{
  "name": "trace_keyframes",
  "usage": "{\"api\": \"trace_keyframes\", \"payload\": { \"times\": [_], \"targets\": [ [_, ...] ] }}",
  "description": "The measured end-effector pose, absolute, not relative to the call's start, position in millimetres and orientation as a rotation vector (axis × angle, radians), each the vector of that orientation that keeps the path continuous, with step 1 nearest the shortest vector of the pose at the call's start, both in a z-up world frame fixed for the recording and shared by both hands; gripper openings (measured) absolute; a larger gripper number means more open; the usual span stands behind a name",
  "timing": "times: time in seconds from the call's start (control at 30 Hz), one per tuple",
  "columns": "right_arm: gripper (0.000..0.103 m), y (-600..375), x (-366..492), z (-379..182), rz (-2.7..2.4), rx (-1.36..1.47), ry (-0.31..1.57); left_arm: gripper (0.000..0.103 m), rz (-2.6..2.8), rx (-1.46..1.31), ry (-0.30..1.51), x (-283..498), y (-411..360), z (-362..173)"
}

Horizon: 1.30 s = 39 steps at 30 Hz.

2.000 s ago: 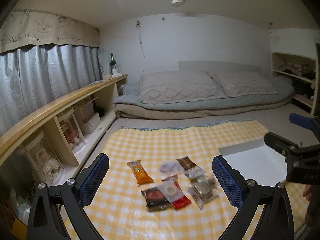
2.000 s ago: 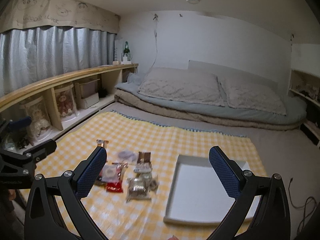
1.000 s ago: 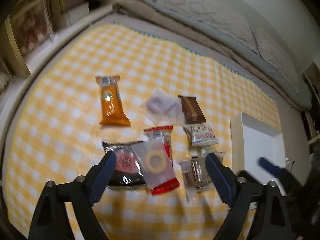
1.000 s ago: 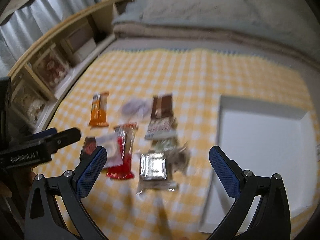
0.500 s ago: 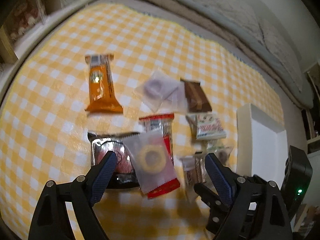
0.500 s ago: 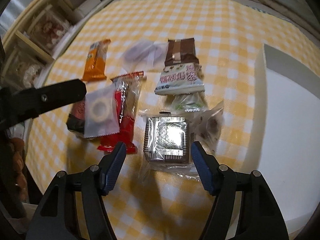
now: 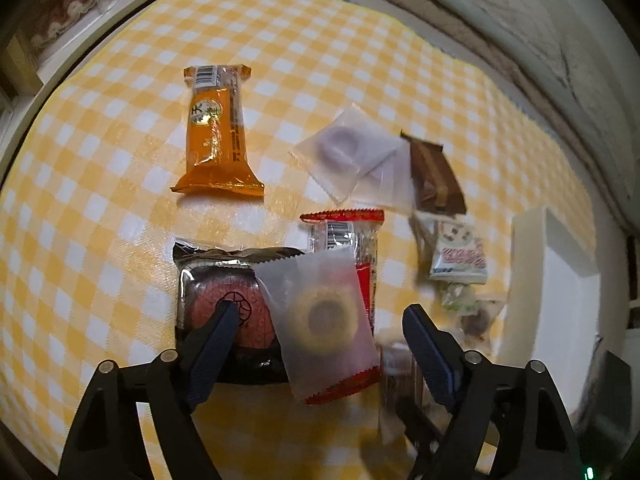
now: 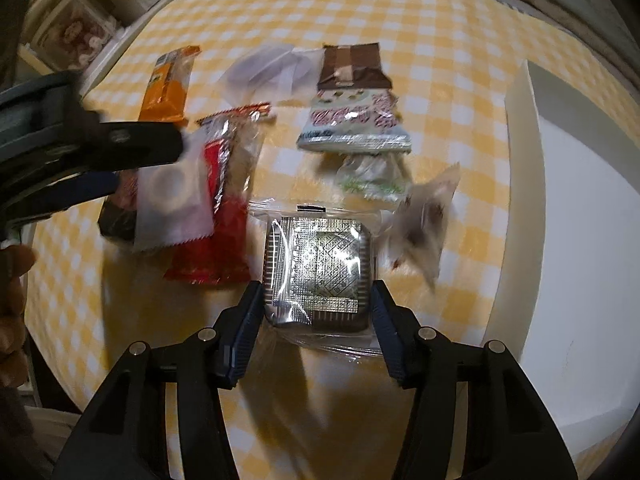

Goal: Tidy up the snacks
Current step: 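Grasp the ring-cookie packet with left tool while right tool grasps gold-foil cake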

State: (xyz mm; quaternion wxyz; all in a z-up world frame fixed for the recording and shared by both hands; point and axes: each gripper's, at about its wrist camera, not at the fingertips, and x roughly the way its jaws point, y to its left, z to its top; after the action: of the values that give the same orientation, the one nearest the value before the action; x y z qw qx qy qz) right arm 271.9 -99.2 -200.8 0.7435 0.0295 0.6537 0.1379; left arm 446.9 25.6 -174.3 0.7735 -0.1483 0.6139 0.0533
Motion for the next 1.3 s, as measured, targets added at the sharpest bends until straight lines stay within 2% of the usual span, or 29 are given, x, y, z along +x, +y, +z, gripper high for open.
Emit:
{"api": "trace_keyframes", "payload": {
  "times": [0.17, 0.4, 0.5, 0.77, 1.07, 1.3],
  "targets": [
    [0.054, -96.2, 263.8, -199.6, 0.305, 0.071, 1.452, 0.080, 0.154, -0.264, 1.326, 451.1, 10.1, -181.4],
    [0.054, -97.1, 262.0, -198.8, 0.295, 0.074, 1.456, 0.060, 0.220, -0.187, 1.302, 455.6, 4.3, -184.3],
    [0.055, -94.4, 264.9, -200.6, 0.296, 0.074, 1.461, 0.057, 0.221, -0.174, 1.305, 454.7, 5.6, -185.4],
    [0.056, -89.5, 272.6, -207.7, 0.277, 0.082, 1.468, 0.053, 0.188, -0.099, 1.320, 454.2, -1.6, -185.0],
    [0.053, -87.9, 277.6, -204.4, 0.278, 0.055, 1.435, 0.050, 0.159, -0.127, 1.318, 445.1, 12.9, -171.7],
    [0.053, -101.7, 282.7, -168.8, 0.267, 0.071, 1.301, 0.050, 0.117, -0.147, 1.206, 425.1, 23.5, -126.9]
  ]
}}
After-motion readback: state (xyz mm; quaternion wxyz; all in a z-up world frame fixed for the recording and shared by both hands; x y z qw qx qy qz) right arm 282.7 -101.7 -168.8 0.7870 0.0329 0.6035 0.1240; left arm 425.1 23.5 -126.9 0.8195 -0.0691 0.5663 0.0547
